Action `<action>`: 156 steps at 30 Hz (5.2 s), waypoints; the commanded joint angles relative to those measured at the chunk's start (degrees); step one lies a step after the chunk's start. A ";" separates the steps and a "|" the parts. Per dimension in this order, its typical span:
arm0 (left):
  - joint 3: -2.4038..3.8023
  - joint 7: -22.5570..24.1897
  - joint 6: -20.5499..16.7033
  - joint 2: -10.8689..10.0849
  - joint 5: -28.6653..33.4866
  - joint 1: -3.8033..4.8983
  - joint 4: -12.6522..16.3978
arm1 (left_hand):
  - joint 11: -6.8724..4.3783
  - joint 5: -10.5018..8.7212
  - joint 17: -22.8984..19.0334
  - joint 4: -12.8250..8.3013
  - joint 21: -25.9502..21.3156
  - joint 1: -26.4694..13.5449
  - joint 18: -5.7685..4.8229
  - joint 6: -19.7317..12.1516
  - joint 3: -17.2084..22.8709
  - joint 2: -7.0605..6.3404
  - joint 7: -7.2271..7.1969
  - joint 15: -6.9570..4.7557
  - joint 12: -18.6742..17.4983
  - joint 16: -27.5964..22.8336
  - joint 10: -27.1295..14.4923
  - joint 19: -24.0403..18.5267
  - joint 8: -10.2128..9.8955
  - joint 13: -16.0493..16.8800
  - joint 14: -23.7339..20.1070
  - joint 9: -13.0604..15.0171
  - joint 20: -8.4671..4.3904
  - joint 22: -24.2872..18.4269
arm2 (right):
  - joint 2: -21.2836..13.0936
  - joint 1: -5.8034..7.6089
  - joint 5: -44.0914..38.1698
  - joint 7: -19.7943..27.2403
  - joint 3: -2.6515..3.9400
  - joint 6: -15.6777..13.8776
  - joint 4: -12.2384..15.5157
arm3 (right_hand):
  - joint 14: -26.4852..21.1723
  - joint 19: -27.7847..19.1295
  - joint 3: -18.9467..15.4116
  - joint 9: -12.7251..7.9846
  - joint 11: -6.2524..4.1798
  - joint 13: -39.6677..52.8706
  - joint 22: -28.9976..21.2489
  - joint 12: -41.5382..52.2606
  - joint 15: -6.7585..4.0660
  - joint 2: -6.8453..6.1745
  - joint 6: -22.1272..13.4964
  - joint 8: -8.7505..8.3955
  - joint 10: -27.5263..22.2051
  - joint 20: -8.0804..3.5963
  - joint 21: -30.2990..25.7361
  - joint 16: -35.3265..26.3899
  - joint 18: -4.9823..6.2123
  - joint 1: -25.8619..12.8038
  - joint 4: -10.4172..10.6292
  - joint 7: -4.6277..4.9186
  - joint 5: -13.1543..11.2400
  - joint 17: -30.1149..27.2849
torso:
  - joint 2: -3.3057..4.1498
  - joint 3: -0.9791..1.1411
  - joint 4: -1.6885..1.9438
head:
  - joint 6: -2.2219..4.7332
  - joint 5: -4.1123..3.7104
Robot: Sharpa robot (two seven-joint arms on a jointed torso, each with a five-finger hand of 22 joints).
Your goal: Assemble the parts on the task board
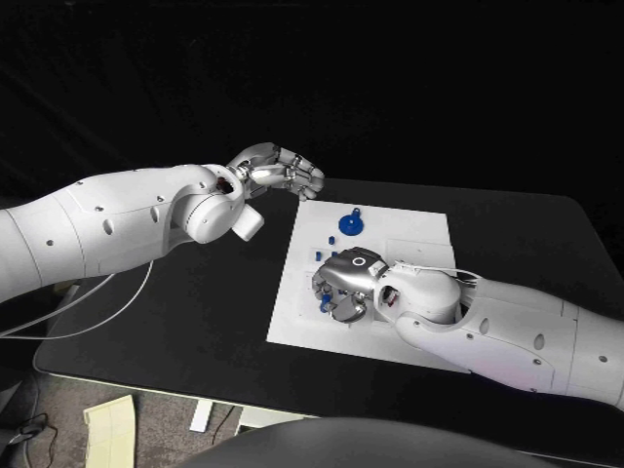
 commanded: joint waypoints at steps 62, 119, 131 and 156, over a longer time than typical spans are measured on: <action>0.02 0.29 0.94 0.21 0.31 0.02 0.03 | 0.04 0.00 0.38 0.29 -0.54 -0.60 1.07 -0.46 -0.32 0.36 -0.15 0.01 -0.08 -0.65 -0.33 0.07 0.39 -0.11 0.42 -0.16 0.44 0.23 | 1.99 -0.02 3.60 1.49 -0.41 3.04 -2.73 | -0.25 -0.51 -5.44 -0.01 0.77 0.54 0.41 -1.74 0.43 -1.51 -1.87 -1.77 -2.22 0.07 0.24 0.27 5.73 -3.63 -1.16 0.97 7.82 -0.31 | -0.02 -0.03 -0.02 | -0.38 -0.06; -0.05 0.63 0.71 0.15 0.57 -0.51 -1.83 | 0.06 -0.01 0.68 0.38 -0.70 -0.76 1.06 -0.55 -0.35 0.33 -0.13 0.03 -0.06 -0.92 -0.37 0.08 0.49 -0.14 0.44 -0.24 0.46 0.37 | -18.60 9.43 37.40 -0.02 3.93 5.72 7.32 | -1.80 -2.13 -22.35 -0.30 -0.81 13.94 -0.04 24.45 -1.27 -0.72 -5.03 -2.96 -9.71 0.13 -2.05 0.42 5.73 -8.14 -0.63 1.68 10.12 -2.02 | -1.11 0.55 -1.12 | 1.93 -5.25; -0.08 0.62 0.93 0.47 1.12 -1.60 -2.18 | 0.05 -0.01 0.78 0.49 -0.73 -0.90 1.06 -0.53 -0.37 0.41 -0.13 0.03 -0.05 -0.99 -0.36 0.12 0.54 -0.14 0.48 -0.25 0.46 0.42 | -23.97 9.87 42.34 -13.15 2.29 18.87 7.28 | -0.46 0.69 -6.22 4.35 -2.81 37.99 3.48 54.62 -2.92 -1.50 -4.57 -2.38 -11.18 -0.92 3.00 10.02 5.73 -11.23 8.81 -0.15 0.07 6.31 | -2.16 1.25 -1.82 | 1.32 -7.35; -0.08 0.66 1.26 0.33 1.46 -1.81 -1.93 | 0.07 -0.01 1.06 0.88 -0.88 -1.51 1.05 -0.64 -0.53 0.50 -0.11 0.04 -0.06 -1.25 -0.41 0.13 0.60 -0.18 0.49 -0.35 0.48 0.55 | -22.70 8.98 49.06 -27.39 -2.03 20.53 7.08 | -0.24 1.98 -8.77 6.29 -2.33 42.04 4.34 57.67 -2.46 0.28 -6.24 -3.83 -10.21 -2.05 4.39 12.05 5.73 -20.70 8.59 0.40 0.11 8.26 | -2.70 1.28 -2.91 | 0.55 -8.20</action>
